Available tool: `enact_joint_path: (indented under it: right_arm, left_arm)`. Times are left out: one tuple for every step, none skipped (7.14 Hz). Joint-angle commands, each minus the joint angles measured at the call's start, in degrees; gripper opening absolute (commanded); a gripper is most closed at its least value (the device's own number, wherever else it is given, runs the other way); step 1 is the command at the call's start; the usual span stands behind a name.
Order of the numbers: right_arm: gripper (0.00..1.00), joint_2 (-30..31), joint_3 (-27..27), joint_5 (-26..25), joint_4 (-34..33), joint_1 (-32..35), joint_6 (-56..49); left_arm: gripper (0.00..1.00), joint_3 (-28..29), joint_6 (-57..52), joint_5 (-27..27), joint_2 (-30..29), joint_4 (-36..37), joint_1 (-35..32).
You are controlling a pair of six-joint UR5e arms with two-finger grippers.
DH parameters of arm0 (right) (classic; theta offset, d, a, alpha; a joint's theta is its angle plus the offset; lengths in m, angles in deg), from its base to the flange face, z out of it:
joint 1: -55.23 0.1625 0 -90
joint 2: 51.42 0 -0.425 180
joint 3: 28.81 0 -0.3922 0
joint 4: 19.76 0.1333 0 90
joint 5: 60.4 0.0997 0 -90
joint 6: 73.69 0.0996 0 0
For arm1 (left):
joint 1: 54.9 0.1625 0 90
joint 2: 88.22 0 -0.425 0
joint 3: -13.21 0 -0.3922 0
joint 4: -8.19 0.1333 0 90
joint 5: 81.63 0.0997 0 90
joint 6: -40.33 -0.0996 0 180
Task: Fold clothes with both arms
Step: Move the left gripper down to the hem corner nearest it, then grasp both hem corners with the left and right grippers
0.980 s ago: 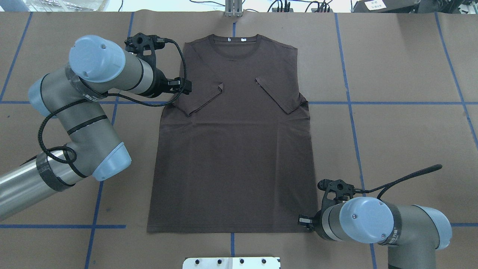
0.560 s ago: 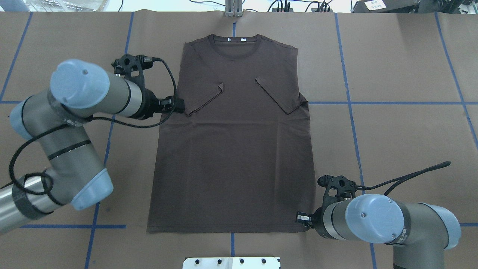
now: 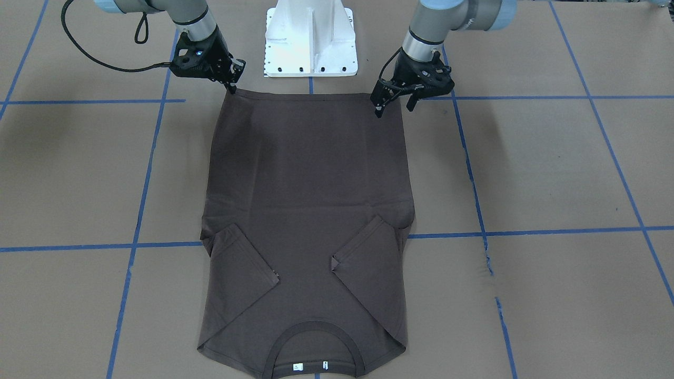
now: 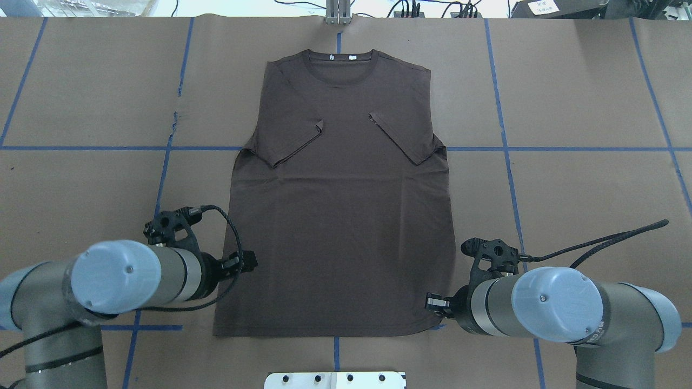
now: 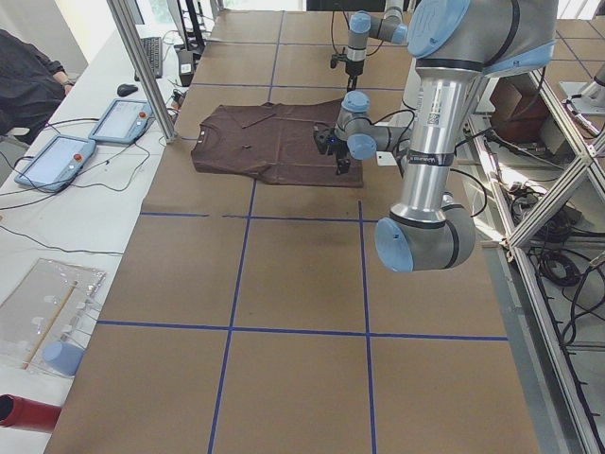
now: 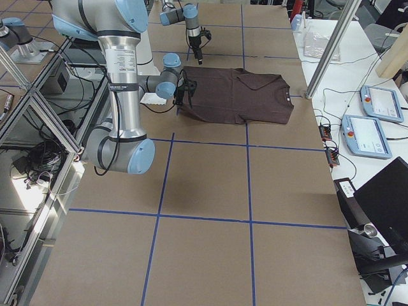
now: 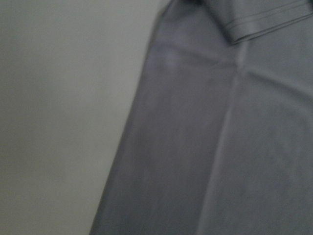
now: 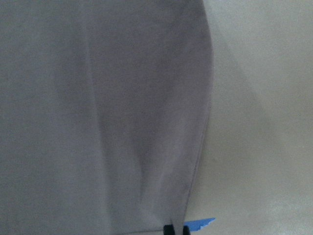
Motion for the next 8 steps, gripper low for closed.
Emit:
enact_joint_path:
  right_arm:
    - [0.0, -0.4, 0.1, 0.1, 0.1, 0.5, 0.0]
    - [0.0, -0.5, 0.2, 0.2, 0.1, 0.6, 0.0]
    - [0.0, -0.5, 0.2, 0.4, 0.1, 0.6, -0.1]
    - [0.0, -0.6, 0.2, 0.4, 0.1, 0.6, -0.1]
    - [0.0, -0.6, 0.2, 0.5, 0.1, 0.7, -0.1]
    - [0.0, -0.6, 0.2, 0.5, 0.1, 0.7, -0.1]
    - [0.0, -0.6, 0.2, 0.6, 0.1, 0.7, -0.1]
    - [0.0, -0.6, 0.2, 0.6, 0.1, 0.7, -0.1]
  left_arm:
    - [0.96, -0.3, 9.3, 5.4, 2.0, 2.2, 8.0]
    - [0.95, -0.1, 9.5, 5.6, 2.2, 2.3, 8.1]
    - [0.95, 0.1, 9.5, 5.6, 2.3, 2.3, 8.1]
    - [0.93, 0.1, 9.5, 5.6, 2.3, 2.3, 8.1]
    - [0.9, 0.4, 9.5, 5.6, 2.3, 2.3, 8.1]
    - [0.89, 1.0, 9.5, 5.5, 2.3, 2.4, 8.1]
    - [0.88, 1.3, 9.4, 5.5, 2.3, 2.4, 8.1]
    - [0.86, 1.3, 9.4, 5.5, 2.6, 2.4, 8.1]
